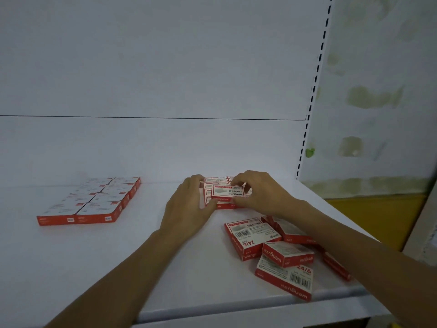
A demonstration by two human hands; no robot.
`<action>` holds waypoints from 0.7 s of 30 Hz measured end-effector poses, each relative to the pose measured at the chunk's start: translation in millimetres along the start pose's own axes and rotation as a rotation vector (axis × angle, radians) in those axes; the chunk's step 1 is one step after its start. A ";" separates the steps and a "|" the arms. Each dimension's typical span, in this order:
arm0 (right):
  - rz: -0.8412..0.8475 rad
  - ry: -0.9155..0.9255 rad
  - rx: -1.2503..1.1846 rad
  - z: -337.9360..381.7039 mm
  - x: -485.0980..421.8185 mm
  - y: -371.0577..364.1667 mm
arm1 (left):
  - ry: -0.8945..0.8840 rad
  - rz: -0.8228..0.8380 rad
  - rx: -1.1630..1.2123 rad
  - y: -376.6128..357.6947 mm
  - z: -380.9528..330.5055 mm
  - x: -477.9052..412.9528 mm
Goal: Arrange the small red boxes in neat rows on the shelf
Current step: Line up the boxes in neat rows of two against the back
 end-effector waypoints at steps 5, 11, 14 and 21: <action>0.017 -0.085 -0.027 -18.8 -36.3 4.2 | 0.119 0.319 -0.398 -16.4 16.3 -0.9; 0.158 -0.117 -0.003 -31.3 -76.3 -13.8 | 0.120 0.323 -0.388 -16.9 17.7 0.1; 0.184 -0.101 0.026 -35.7 -92.8 -25.9 | 0.133 0.331 -0.387 -17.8 18.3 -0.7; 0.110 -0.171 0.047 -46.3 -121.3 -35.5 | 0.110 0.297 -0.373 -15.9 16.3 -1.2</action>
Point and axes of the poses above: each hand's wrist, its own x-axis away from the middle knuckle, its own y-axis out of the back of the hand, z = x × y, the point moved 4 cm from there along -x, towards the middle knuckle, and after that the axes turned 8 degrees about z, right-handed, at the moved point
